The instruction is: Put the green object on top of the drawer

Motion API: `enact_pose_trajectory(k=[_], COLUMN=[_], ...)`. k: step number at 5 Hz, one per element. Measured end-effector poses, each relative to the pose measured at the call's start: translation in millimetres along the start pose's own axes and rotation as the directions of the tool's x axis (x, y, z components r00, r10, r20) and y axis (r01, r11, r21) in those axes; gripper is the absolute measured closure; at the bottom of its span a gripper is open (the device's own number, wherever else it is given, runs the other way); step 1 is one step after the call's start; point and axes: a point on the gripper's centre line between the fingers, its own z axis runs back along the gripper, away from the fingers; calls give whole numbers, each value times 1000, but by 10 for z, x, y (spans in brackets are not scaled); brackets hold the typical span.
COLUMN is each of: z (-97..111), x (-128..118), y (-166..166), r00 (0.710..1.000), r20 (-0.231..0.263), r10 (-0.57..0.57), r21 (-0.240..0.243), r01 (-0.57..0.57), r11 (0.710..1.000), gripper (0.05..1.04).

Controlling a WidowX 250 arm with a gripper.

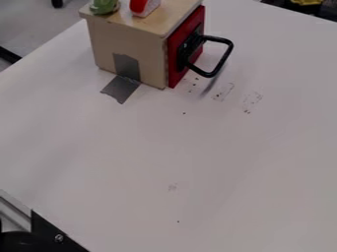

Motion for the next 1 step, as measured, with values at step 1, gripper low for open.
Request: enact_pose_trajectory(k=[1], z=[53], x=[25], y=[-133], r00=[998], r20=[28], r10=[-47], r21=[13], r01=[47], r11=[999], gripper=[83])
